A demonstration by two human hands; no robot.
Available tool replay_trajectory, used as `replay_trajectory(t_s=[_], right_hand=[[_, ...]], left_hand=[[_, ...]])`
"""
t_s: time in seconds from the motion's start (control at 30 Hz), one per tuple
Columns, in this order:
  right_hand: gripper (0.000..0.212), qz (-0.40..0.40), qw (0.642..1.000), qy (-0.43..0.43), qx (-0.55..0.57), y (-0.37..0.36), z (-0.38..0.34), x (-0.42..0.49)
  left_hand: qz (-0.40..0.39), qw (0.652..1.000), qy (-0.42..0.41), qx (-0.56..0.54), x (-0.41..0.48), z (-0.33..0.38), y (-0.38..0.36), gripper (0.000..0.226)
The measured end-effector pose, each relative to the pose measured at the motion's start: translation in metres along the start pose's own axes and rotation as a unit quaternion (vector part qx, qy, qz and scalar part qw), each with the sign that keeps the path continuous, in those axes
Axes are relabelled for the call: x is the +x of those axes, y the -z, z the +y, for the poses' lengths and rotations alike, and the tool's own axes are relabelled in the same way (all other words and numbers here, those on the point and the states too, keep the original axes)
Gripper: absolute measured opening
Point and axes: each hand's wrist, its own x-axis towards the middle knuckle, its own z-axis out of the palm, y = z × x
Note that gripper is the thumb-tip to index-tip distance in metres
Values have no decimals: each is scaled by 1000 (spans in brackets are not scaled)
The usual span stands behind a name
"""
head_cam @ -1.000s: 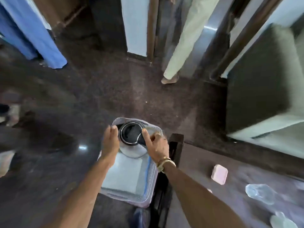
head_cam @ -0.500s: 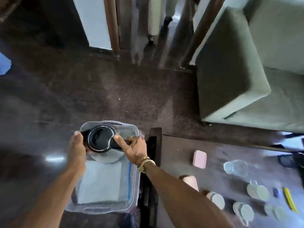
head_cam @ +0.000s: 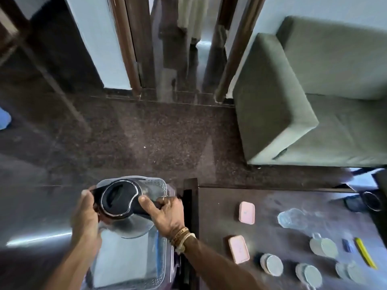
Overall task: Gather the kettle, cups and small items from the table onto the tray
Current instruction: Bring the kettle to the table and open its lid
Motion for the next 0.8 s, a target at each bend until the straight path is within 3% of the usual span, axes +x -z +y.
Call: replay_trajectory(t_s=[0.23,0.43,0.6,0.8], right_hand=[[80,45,998,3,44,79,-9,-52],[82,92,995,-13,41,162,-3,-106],[61,138,990,-36,20,232,20,-151],[73,265,956,-72,99,315,45,-197]], left_hand=[[-155,984,-73,51,-88,29,-31,36],[-191,980,-5,56,-160,28,-75,41],[-266,963,2,48,-224,21,-128,27],[-359,926,27,116,-302,5,-188,23]])
